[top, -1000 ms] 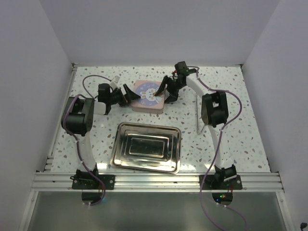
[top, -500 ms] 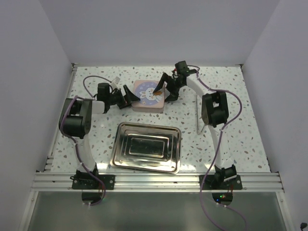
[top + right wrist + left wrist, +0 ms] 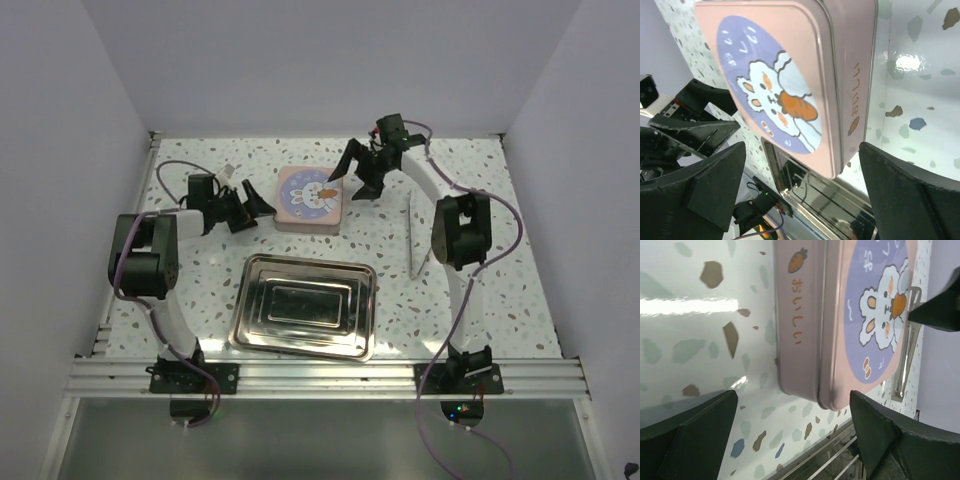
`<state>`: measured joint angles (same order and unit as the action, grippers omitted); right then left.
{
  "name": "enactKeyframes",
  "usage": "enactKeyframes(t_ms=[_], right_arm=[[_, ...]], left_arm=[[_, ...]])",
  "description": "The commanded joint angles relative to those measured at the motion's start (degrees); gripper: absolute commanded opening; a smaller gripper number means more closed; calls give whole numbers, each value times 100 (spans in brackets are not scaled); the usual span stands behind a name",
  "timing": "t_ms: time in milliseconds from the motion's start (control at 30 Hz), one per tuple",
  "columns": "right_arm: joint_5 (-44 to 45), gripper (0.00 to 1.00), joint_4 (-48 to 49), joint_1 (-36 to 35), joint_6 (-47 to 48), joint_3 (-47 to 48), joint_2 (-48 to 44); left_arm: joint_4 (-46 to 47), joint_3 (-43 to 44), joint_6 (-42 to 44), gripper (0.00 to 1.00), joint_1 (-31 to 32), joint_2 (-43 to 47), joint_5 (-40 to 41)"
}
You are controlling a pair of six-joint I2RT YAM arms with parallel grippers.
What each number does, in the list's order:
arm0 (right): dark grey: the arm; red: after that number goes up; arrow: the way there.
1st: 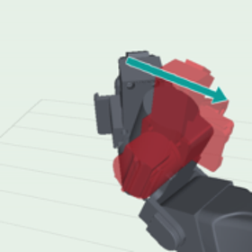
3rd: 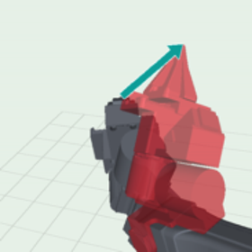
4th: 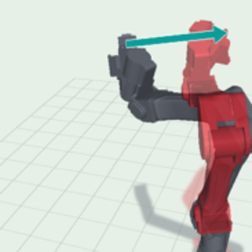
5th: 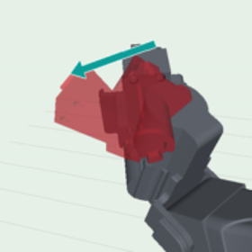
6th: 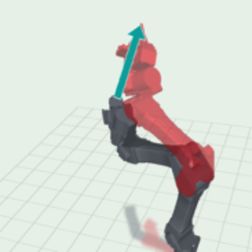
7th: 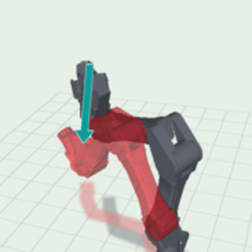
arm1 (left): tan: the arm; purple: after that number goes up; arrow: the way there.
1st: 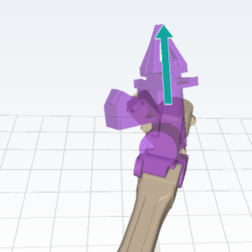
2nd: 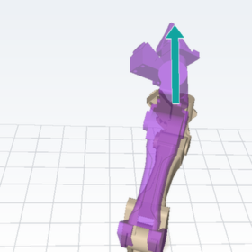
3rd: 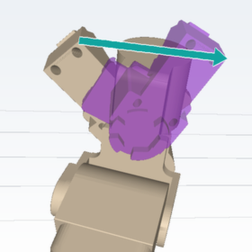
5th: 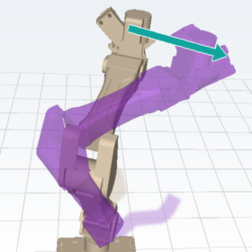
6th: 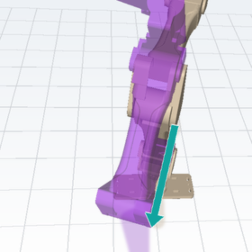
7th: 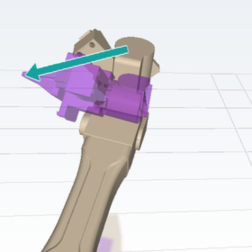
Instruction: Pack the cookies
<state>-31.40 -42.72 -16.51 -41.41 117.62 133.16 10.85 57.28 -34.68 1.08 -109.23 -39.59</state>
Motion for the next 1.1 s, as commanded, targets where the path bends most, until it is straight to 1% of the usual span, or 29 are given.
enactKeyframes(t_ms=[0,233,267,333,367,400,467,500,533,567,600,633,667,767,867,900,967,1000,1067], right_arm=[[265,99,-262,78,352,-29,-668],[520,99,-667,87,783,-389,-1608],[538,99,-676,87,888,-485,-1957],[529,99,-641,78,950,-906,-2328],[521,99,-598,78,1003,-1091,-2782],[503,99,-484,69,1029,-1493,-3013],[433,99,-404,61,1082,-1908,-3488],[372,99,-282,60,1091,-2293,-3951],[319,99,-237,34,1152,-2470,-4173],[301,99,-219,17,1196,-2638,-4385],[283,99,-211,8,1214,-2935,-4830],[249,99,-210,16,1249,-3069,-5035],[231,99,-228,8,1319,-3200,-5272],[239,99,-447,-1,1425,-3674,-6202],[196,99,-649,8,1478,-3957,-6670],[187,99,-676,8,1469,-4019,-6976],[125,99,-659,8,1434,-4229,-7285],[116,99,-650,16,1434,-4291,-7565],[108,99,-624,-1,1425,-4441,-7857]], left_arm=[[-609,-129,382,100,-204,498,382],[-1050,-331,576,100,-372,1447,935],[-1076,-357,593,100,-381,1709,1006],[-1331,-428,620,100,-381,2001,1207],[-1427,-445,646,100,-381,2298,1269],[-1480,-471,664,100,-372,2449,1331],[-1568,-498,734,100,-381,2887,1507],[-1682,-516,752,100,-381,3029,1568],[-1779,-490,856,100,-381,3126,1673],[-2075,-446,918,100,-381,3258,1796],[-2209,-411,945,100,-381,3329,1971],[-2306,-445,919,100,-381,3434,2295],[-2403,-498,910,100,-381,3652,2403],[-2578,-735,919,100,-381,3996,2483],[-2834,-858,884,100,-381,4392,2676],[-2886,-893,814,100,-372,4523,2815],[-2983,-1025,787,100,-381,4945,2957],[-3010,-1078,752,100,-372,5260,3184],[-3001,-1323,699,100,-381,5613,3518]])
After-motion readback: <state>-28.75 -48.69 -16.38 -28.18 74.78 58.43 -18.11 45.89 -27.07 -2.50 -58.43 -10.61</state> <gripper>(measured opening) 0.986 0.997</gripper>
